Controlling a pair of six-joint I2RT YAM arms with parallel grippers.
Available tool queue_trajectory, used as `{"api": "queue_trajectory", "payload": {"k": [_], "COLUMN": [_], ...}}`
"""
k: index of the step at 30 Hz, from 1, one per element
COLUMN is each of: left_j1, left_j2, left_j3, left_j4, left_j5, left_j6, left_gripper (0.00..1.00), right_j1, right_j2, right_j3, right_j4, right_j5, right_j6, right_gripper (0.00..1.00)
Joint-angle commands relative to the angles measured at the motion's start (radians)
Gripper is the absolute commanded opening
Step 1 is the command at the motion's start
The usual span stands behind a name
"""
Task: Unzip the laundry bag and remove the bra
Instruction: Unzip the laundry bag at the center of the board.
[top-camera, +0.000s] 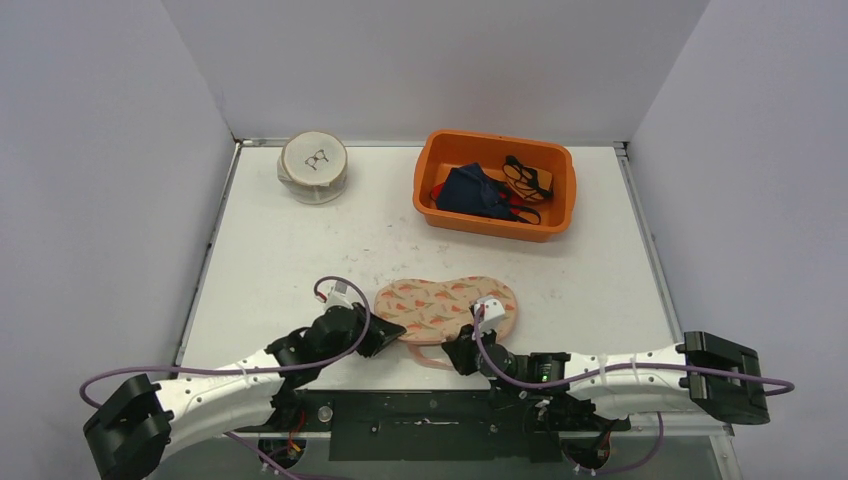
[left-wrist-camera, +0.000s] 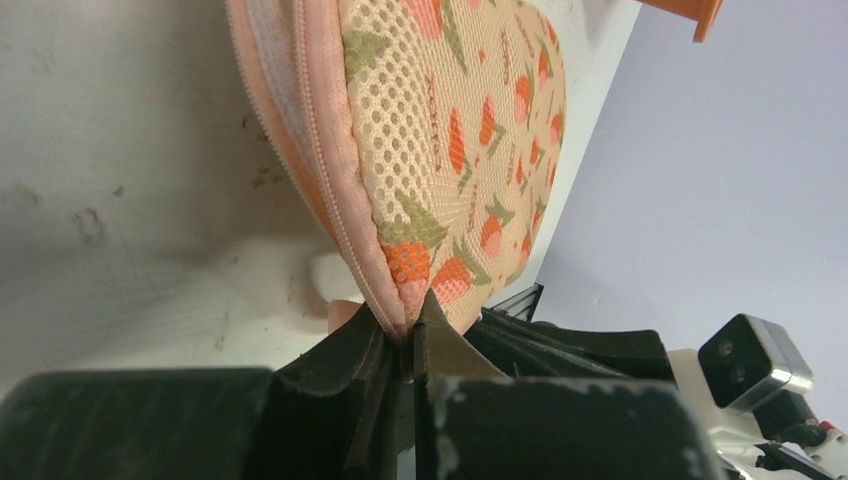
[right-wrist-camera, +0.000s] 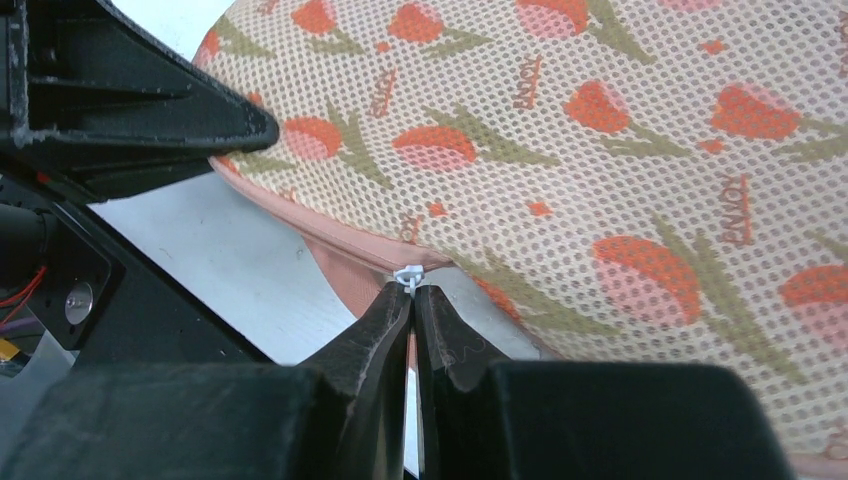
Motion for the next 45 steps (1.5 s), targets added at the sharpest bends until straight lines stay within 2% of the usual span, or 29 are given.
{"api": "queue_trajectory", "payload": {"k": [1, 4, 9, 11, 12, 14, 16, 18, 22, 26, 30, 33, 38, 41, 45], "left_j1": [0.138, 0.211, 0.246, 0.248, 0.249, 0.246, 0.238, 0.217, 0.123, -0.03, -0.112, -0.119, -0.121, -0.121, -0.121], "left_j2": [0.026, 0.049, 0.117, 0.139, 0.139, 0.115, 0.063, -0.009, -0.161, -0.207, -0.064, 0.099, 0.271, 0.317, 0.363], "left_j3": [0.024, 0.049, 0.129, 0.143, 0.143, 0.138, 0.132, 0.129, 0.099, 0.072, 0.118, 0.161, 0.214, 0.214, 0.208], "left_j4": [0.065, 0.065, 0.027, 0.026, 0.026, -0.001, -0.06, -0.158, -0.262, -0.227, -0.123, 0.004, 0.099, 0.147, 0.196], "left_j5": [0.121, 0.164, 0.19, 0.212, 0.22, 0.231, 0.228, 0.209, 0.136, 0.035, -0.006, 0.007, -0.048, -0.068, -0.084], "left_j6": [0.134, 0.187, 0.271, 0.284, 0.288, 0.291, 0.285, 0.273, 0.181, 0.061, 0.048, 0.053, -0.002, -0.029, -0.047], "left_gripper": [0.0, 0.0, 0.0, 0.17, 0.33, 0.56, 0.7, 0.77, 0.81, 0.83, 0.84, 0.84, 0.84, 0.79, 0.66], "right_j1": [0.009, 0.013, 0.017, 0.018, 0.018, 0.019, 0.019, 0.019, 0.019, 0.02, 0.019, 0.021, 0.022, 0.024, 0.024], "right_j2": [-0.044, -0.05, -0.051, -0.05, -0.049, -0.046, -0.041, -0.033, -0.009, 0.02, 0.035, 0.039, 0.03, 0.024, 0.019], "right_j3": [-0.021, -0.02, -0.023, -0.022, -0.02, -0.016, -0.01, -0.001, 0.01, 0.02, 0.026, 0.028, 0.019, 0.016, 0.019], "right_j4": [-0.052, -0.057, -0.036, -0.023, -0.018, -0.004, 0.007, 0.016, 0.045, 0.077, 0.089, 0.09, 0.091, 0.09, 0.09], "right_j5": [0.04, 0.03, 0.021, 0.015, 0.01, 0.002, -0.007, -0.014, -0.029, -0.048, -0.056, -0.064, -0.079, -0.087, -0.106], "right_j6": [0.021, 0.024, 0.013, 0.005, 0.001, -0.007, -0.014, -0.021, -0.04, -0.06, -0.075, -0.079, -0.074, -0.078, -0.093], "right_gripper": [0.05, 0.05, 0.05, 0.05, 0.05, 0.05, 0.05, 0.05, 0.05, 0.05, 0.05, 0.05, 0.05, 0.05, 0.05]}}
